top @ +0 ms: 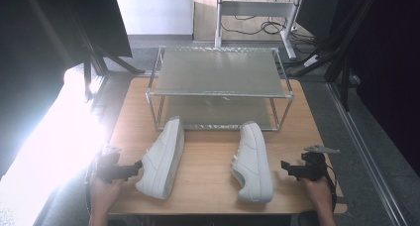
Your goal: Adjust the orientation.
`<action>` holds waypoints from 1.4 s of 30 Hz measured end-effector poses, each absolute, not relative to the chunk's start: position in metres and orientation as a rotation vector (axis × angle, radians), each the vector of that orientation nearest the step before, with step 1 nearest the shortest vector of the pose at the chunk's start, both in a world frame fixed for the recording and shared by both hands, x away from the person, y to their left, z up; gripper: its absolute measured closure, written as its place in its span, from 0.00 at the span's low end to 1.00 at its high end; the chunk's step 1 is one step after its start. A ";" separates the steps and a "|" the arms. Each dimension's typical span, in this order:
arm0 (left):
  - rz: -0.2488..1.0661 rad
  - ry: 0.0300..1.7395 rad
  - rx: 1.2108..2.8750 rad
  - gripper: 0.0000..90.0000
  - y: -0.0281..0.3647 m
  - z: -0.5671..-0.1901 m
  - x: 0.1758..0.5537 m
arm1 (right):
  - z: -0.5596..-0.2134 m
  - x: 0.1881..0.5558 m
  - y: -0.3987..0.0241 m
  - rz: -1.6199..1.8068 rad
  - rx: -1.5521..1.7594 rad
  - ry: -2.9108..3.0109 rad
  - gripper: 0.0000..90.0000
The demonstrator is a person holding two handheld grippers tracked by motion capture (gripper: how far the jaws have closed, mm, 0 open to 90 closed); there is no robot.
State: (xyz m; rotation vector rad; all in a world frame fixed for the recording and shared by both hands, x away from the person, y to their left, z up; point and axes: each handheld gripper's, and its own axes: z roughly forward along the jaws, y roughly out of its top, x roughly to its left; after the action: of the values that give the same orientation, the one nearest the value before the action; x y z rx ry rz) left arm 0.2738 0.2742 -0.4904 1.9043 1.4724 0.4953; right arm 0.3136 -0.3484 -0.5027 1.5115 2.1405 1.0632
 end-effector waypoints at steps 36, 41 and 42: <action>0.358 1.214 1.886 0.00 0.200 -0.464 0.280 | -0.503 0.314 -0.349 1.073 1.510 2.145 0.03; 0.344 1.147 1.925 0.00 0.183 -0.464 0.280 | -0.503 0.314 -0.349 1.072 1.512 2.145 0.03; 0.341 1.137 1.935 0.00 0.179 -0.464 0.280 | -0.503 0.314 -0.349 1.073 1.513 2.144 0.03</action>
State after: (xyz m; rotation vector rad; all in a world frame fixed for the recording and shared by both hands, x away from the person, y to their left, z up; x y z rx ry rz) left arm 0.2799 0.1793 -0.4637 1.9346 1.1373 0.3412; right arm 0.3135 -0.3493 -0.5031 1.5126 2.1444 1.0727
